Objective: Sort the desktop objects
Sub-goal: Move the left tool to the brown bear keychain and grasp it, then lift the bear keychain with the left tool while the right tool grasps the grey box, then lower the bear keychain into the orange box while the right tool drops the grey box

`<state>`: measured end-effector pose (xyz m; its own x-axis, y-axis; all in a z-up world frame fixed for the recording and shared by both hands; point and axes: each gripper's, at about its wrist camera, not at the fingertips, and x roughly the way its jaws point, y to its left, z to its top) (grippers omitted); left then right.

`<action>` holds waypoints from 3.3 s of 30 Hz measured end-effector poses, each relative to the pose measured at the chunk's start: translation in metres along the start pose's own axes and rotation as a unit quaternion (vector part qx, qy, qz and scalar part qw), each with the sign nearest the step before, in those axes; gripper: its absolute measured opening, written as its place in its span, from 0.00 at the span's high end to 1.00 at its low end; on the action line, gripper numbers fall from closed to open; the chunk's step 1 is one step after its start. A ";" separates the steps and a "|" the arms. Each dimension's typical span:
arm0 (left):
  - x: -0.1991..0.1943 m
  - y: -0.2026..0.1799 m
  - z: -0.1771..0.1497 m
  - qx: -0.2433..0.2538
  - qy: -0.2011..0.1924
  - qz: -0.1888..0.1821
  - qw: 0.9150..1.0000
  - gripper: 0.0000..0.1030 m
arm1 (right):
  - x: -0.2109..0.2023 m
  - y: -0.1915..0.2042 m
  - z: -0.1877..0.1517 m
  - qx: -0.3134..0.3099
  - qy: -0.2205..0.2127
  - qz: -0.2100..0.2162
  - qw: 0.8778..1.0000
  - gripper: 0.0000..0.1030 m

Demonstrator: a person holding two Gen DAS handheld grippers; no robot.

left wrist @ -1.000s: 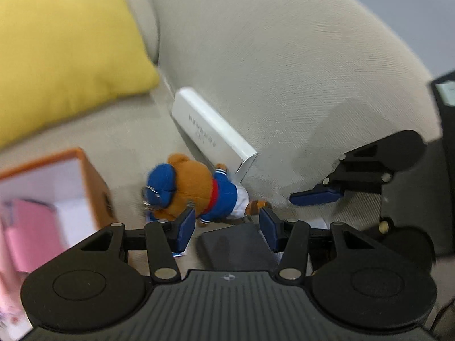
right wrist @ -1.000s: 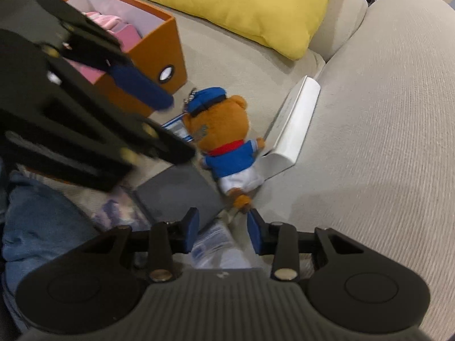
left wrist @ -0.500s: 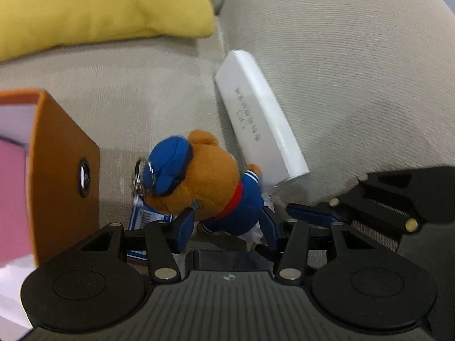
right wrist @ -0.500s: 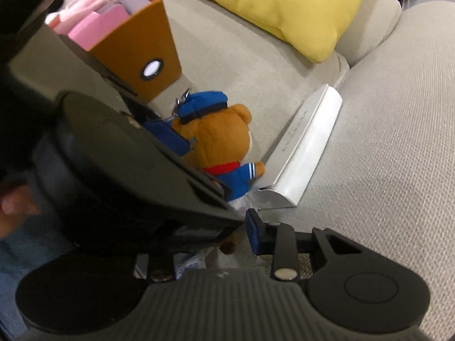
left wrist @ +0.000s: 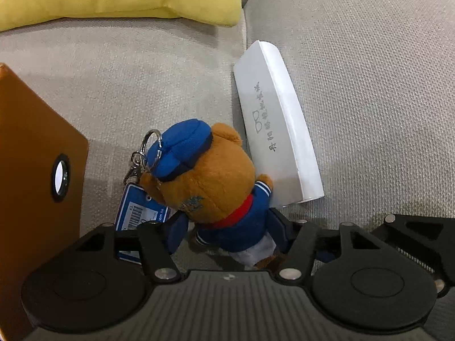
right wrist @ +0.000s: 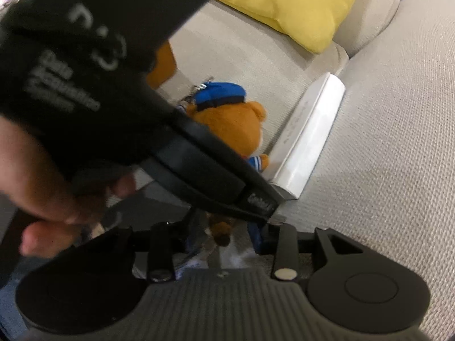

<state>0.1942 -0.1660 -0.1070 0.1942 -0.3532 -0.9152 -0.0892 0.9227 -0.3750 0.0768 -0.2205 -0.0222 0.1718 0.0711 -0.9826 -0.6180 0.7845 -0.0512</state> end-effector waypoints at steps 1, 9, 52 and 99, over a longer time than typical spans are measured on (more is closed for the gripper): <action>-0.002 0.001 0.000 0.002 -0.002 -0.004 1.000 0.38 | -0.001 -0.001 0.000 0.005 0.000 0.002 1.000 0.62; -0.031 -0.001 0.004 0.062 -0.020 -0.013 0.998 0.68 | -0.014 0.003 -0.009 0.001 0.005 0.042 0.999 0.61; -0.036 -0.012 -0.014 0.126 -0.052 0.029 0.990 0.52 | -0.019 0.027 -0.018 -0.035 0.011 0.091 0.995 0.49; -0.210 0.130 -0.075 0.107 -0.158 -0.111 0.975 0.52 | 0.008 -0.017 -0.020 0.153 -0.042 0.072 0.985 0.65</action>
<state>0.0684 0.0164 0.0252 0.4803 -0.5147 -0.7102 0.1899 0.8515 -0.4887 0.0735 -0.2453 -0.0325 0.1702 0.2369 -0.9565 -0.3829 0.9103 0.1573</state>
